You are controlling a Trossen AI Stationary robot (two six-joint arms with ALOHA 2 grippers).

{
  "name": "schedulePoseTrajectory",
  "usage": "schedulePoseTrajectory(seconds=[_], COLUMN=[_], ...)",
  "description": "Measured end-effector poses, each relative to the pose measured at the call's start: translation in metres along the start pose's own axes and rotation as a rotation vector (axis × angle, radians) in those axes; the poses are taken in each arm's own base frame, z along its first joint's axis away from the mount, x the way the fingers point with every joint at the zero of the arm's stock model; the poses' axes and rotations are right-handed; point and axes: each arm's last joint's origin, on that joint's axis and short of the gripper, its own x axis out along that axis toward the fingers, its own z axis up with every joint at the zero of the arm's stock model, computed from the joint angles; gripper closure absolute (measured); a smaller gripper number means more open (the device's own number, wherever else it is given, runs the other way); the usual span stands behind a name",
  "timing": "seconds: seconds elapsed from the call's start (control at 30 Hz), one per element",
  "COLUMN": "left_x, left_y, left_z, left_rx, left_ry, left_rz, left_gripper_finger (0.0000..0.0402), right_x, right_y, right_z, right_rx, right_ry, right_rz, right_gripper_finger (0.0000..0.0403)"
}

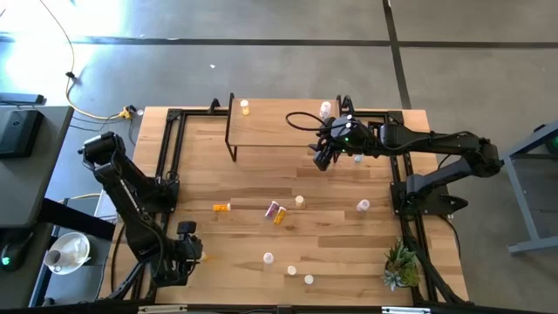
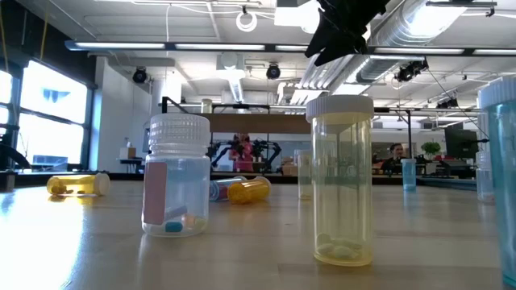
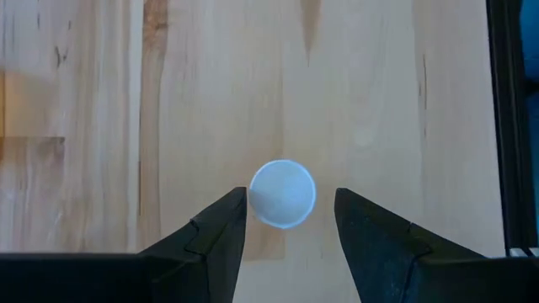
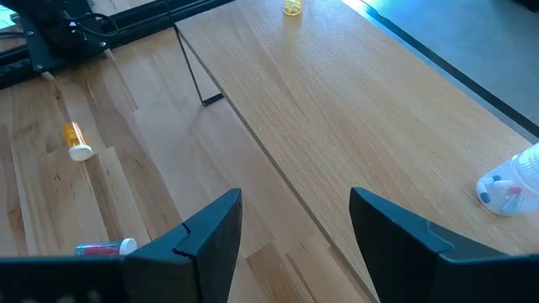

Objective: Pick and place medicine bottles onto shelf by color
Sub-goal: Put the bottom orange pill bottle on the shelf

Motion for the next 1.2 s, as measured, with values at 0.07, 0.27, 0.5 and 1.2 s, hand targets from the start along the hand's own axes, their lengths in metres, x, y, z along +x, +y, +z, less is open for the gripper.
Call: schedulePoseTrajectory(seconds=[0.07,0.27,0.5,1.2], left_x=[0.003,0.011,0.018,0.019], left_y=[-0.001,0.001,0.002,0.004], left_z=[0.001,0.005,0.006,0.009], left_rx=[-0.007,-0.024,-0.036,-0.016], left_ry=[-0.001,0.005,0.059,0.047], left_rz=[0.002,0.028,0.03,0.042], left_gripper_finger=[0.0229,0.0229,0.0229,0.0302], right_x=[0.0,0.0,0.0,0.0], right_y=[0.0,0.0,0.0,0.0], right_z=[0.0,0.0,0.0,0.0], right_rx=[0.0,0.0,0.0,0.0], right_ry=[0.0,0.0,0.0,0.0], right_rz=[0.0,0.0,0.0,0.0], right_gripper_finger=[0.0192,0.0192,0.0192,0.0192])
